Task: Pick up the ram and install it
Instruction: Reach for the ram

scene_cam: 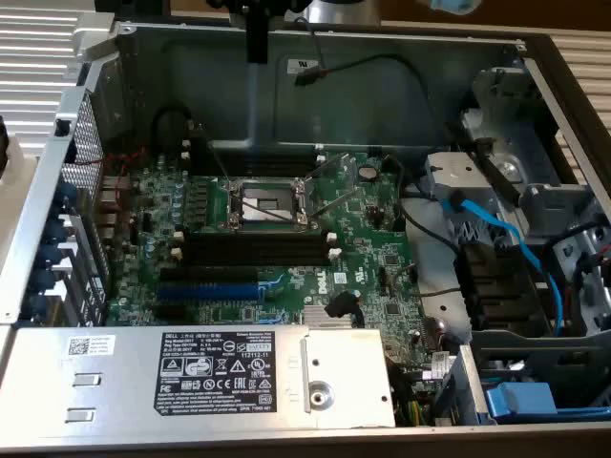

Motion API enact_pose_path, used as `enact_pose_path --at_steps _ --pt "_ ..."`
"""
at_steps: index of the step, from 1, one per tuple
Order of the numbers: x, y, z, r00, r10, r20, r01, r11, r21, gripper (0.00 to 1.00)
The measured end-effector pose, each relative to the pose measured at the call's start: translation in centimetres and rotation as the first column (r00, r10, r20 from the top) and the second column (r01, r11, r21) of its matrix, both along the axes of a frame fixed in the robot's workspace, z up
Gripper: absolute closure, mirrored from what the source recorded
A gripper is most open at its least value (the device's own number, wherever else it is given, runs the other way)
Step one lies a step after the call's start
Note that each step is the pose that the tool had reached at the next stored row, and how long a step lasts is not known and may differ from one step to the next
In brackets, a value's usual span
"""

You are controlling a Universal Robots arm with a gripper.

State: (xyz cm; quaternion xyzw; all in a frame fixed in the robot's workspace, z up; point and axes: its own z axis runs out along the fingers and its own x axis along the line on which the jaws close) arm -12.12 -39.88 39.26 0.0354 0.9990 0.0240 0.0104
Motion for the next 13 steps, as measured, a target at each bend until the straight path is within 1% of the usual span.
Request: enact_pose_path --at_steps 13 --pt "-0.01 0.0 0.02 1.0 0.0 -0.0006 0.0 1.0 0.0 0.89"
